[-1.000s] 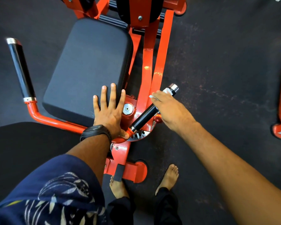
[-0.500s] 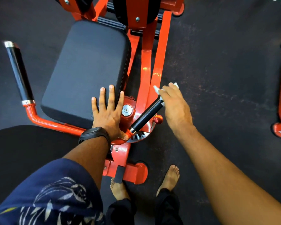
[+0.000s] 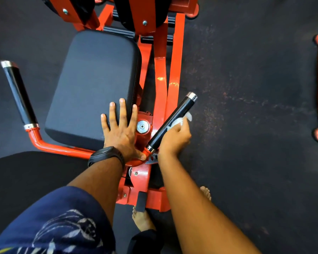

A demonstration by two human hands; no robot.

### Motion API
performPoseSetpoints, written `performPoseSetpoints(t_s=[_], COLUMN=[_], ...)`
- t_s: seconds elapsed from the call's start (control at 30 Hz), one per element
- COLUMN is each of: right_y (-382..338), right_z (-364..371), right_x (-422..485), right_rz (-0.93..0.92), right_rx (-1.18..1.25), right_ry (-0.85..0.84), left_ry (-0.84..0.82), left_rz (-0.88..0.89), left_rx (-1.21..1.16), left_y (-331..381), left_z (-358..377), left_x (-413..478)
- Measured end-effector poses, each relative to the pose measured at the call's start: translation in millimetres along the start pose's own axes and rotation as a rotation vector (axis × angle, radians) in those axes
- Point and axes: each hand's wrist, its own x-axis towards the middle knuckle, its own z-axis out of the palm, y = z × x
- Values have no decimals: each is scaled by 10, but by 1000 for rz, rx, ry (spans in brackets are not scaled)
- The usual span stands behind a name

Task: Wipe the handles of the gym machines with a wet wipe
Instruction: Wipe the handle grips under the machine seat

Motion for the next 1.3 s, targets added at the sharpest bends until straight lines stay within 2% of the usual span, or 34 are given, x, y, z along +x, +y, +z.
performPoseSetpoints(t_s=[0.07,0.13,0.4,0.5,0.6,0.73,0.8,0.9,0.97,1.2,1.3], right_y=[3,48,452,336,249,164,62,-173,-392,-1307,-1775], right_z=[45,12,-170,-291,-411,-516,-550,-635,-765,-1339,-1619], right_x=[253,323,-99,-151,-207,-328,-393,-444,-482,-635,-705], right_rz=[163,230,163,53,4,-36,-81,-201,-223,-422,-524], right_rx=[204,245,-178,-328,-347,-187,-127,-97,-68,-87,-56], right_ry=[-78,-177,-399,-401,-380,-408,-441,-445,-490,-623,-665], left_ry=[24,36,60,21,-6,54,100,76,39,148,246], left_rz=[3,6,-18,-24,-10,10,-4,-134,-150,36,93], left_rx=[12,27,93,93,26,-313,-623,-1202,-1437,-1475,-1471], left_y=[-1,3,28,56,111,142,169,288,352,446,509], left_z=[17,28,13,-27,-54,-152,-228,-442,-639,-1313,-1713], left_x=[-3,0,-12,-51,-121,-268,-344,-498,-627,-1310,-1643])
